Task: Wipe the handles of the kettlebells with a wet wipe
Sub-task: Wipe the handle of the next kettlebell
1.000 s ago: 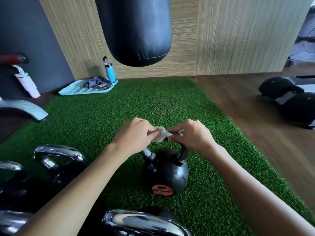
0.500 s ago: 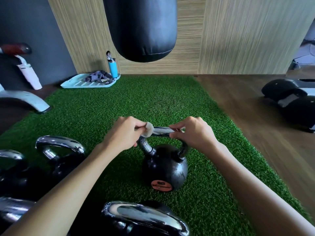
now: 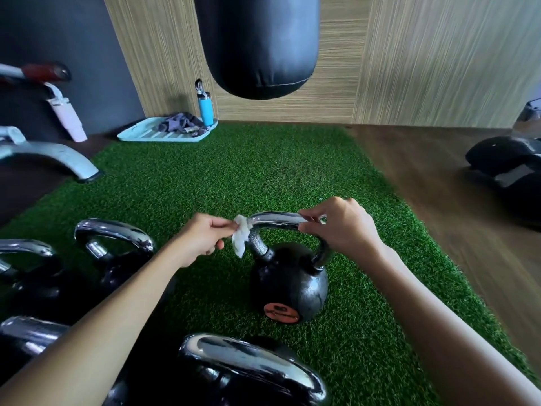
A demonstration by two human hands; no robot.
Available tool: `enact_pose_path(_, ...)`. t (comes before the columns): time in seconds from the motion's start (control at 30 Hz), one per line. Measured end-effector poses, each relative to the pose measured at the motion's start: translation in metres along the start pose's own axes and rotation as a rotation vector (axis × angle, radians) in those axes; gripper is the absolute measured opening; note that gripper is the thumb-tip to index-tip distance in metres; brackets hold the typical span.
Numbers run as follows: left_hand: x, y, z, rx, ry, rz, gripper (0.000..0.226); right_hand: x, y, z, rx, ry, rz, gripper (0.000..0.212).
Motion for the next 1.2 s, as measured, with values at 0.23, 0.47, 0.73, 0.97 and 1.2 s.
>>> enact_pose_path(0.23, 0.007, 0.002, -0.002, 0.014, -0.139, 0.137, 0.011, -0.001, -0.001, 0.002, -0.002, 0.059, 0.007, 0.036)
enact_pose_path(0.47, 0.051, 0.003, -0.043, -0.378, -0.565, -0.131, 0.013, -0.001, -0.001, 0.004, -0.039, 0.063, 0.002, 0.037)
enact_pose_path(0.73, 0.052, -0.015, -0.035, -0.137, -0.348, 0.101, 0.012, 0.001, 0.001, 0.032, -0.125, 0.145, -0.196, 0.049)
enact_pose_path(0.97, 0.059, -0.025, -0.015, 0.007, -0.204, 0.303, 0.015, 0.018, -0.012, 0.066, -0.17, 0.443, -0.262, 0.037)
enact_pose_path(1.2, 0.057, -0.027, -0.03, -0.118, -0.389, 0.397, 0.01, 0.032, -0.011, 0.077, -0.11, 0.452, -0.116, 0.031)
Point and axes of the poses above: each hand's wrist, its own y-axis towards the middle knuckle, its own x-axis out of the palm, z = x × y, the point moved 4 cm from there along y, towards the middle knuckle, and after that the axes turned 8 degrees about -z, right-handed, at the moved point
